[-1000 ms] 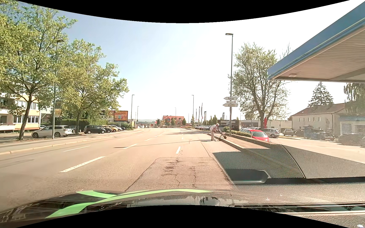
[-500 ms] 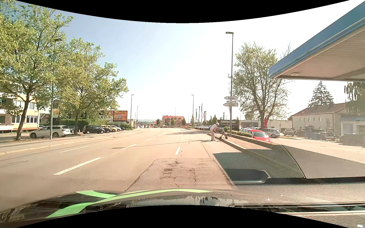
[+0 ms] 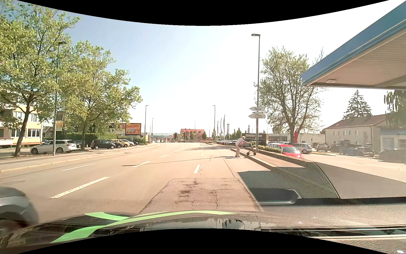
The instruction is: Follow the waypoints while adhering to traffic rules and regulations
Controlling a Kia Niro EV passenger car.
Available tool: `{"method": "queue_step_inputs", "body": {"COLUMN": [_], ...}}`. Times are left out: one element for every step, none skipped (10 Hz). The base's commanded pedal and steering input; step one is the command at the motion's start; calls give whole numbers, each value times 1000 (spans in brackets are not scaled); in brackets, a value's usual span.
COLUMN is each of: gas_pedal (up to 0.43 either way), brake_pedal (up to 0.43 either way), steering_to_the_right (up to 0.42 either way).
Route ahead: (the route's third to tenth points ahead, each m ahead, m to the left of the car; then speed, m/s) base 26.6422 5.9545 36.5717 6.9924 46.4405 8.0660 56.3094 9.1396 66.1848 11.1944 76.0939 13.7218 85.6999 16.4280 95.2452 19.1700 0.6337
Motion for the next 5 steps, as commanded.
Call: {"method": "queue_step_inputs", "body": {"gas_pedal": [0,0,0,0,0], "brake_pedal": [55,49,6,0,0], "steering_to_the_right": [7,7,7,7,6]}}
